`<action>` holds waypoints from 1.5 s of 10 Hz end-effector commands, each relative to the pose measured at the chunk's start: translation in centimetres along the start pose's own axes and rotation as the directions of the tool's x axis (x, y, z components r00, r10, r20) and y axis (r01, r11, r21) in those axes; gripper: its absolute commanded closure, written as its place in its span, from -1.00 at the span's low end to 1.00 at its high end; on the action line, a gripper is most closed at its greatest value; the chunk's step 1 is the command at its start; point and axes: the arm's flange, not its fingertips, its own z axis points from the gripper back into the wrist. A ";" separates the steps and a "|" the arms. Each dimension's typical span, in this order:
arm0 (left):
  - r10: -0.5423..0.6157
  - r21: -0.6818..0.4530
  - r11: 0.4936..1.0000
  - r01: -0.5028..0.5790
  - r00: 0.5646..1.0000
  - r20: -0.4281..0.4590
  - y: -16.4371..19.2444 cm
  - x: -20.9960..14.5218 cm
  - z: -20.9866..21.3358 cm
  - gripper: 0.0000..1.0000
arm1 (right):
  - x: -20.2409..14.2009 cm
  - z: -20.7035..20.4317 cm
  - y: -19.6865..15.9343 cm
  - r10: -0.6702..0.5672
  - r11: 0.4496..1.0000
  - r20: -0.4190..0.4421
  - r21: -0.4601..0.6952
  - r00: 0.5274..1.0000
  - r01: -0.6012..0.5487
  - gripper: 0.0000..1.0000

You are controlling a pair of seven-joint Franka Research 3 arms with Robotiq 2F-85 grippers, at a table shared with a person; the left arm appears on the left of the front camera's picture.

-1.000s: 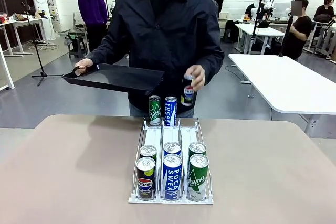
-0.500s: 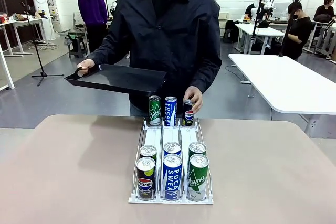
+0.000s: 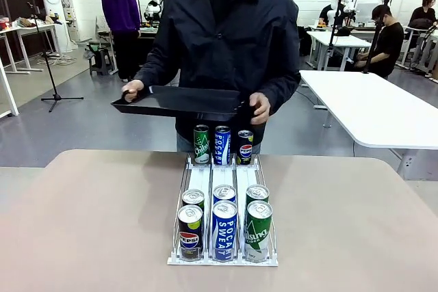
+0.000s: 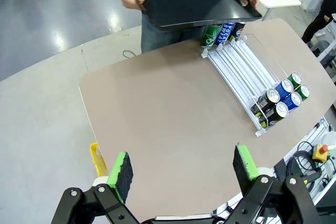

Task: Retrieve and hand over the desired beverage to the person.
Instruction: Pick up a can of the same type that the person held from the Automatic Can Dispenser.

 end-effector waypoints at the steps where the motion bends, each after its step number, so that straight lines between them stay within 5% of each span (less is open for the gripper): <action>1: -0.100 -0.056 0.994 0.095 0.992 -0.079 -3.7 1.2 -1.8 -1.00 | 0.1 -0.1 -0.1 0.010 1.000 0.000 0.019 1.000 -0.010 -1.00; 3: -0.314 -0.149 0.946 0.287 0.924 -0.219 -14.3 4.7 -5.4 -1.00 | 0.1 -0.1 -0.1 0.010 1.000 0.000 0.019 1.000 -0.010 -1.00; 5: -0.403 -0.180 0.915 0.360 0.825 -0.397 -25.3 5.7 -10.3 -1.00 | 0.1 -0.1 -0.1 0.010 1.000 0.000 0.019 1.000 -0.010 -1.00; 8: -0.211 0.061 0.947 0.315 0.754 -0.621 -36.7 1.6 -19.8 -1.00 | 0.1 -0.1 -0.1 0.010 1.000 0.000 0.019 1.000 -0.010 -1.00; 11: -0.042 0.201 0.953 0.226 0.757 -0.652 -39.6 -2.1 -25.0 -1.00 | 0.1 -0.1 -0.1 0.010 1.000 0.000 0.019 1.000 -0.010 -1.00; 15: 0.051 0.228 0.969 0.094 0.828 -0.559 -36.5 -1.8 -29.1 -1.00 | 0.1 -0.1 -0.1 0.010 1.000 0.000 0.019 1.000 -0.010 -1.00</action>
